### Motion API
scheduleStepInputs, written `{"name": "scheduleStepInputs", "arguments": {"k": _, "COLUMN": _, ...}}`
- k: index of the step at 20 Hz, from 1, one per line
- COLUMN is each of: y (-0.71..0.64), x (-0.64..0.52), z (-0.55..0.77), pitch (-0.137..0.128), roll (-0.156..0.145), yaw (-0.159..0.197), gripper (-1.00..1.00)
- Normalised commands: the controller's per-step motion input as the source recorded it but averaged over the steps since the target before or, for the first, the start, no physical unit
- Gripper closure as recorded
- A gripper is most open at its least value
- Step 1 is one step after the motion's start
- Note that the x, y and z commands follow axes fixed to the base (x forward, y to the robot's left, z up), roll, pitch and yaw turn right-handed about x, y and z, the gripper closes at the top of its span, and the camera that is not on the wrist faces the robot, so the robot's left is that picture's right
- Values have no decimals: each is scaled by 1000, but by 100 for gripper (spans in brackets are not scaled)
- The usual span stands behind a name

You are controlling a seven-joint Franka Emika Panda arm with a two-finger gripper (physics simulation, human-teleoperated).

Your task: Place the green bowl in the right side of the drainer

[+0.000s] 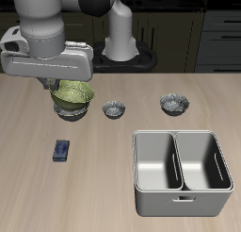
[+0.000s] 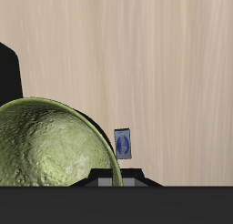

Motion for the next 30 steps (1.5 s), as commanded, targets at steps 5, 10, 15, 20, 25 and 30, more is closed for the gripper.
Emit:
{"name": "scheduleStepInputs", "arguments": {"k": 5, "y": 93, "x": -88, "z": 231, "pitch": -48, "roll": 7, "yaw": 5, "gripper": 100}}
{"name": "scheduleStepInputs", "arguments": {"k": 10, "y": 66, "x": -67, "z": 196, "pitch": -40, "roll": 4, "yaw": 11, "gripper": 100}}
{"name": "scheduleStepInputs", "arguments": {"k": 15, "y": 196, "x": -9, "z": 201, "pitch": -28, "roll": 10, "yaw": 0, "gripper": 100}}
{"name": "scheduleStepInputs", "arguments": {"k": 20, "y": 200, "x": 43, "z": 103, "pitch": -16, "roll": 4, "yaw": 11, "gripper": 100}}
{"name": "scheduleStepInputs", "arguments": {"k": 25, "y": 346, "x": 60, "z": 79, "pitch": -5, "roll": 28, "yaw": 5, "gripper": 100}}
{"name": "scheduleStepInputs", "arguments": {"k": 30, "y": 502, "x": 102, "z": 86, "pitch": 3, "roll": 10, "yaw": -8, "gripper": 100}}
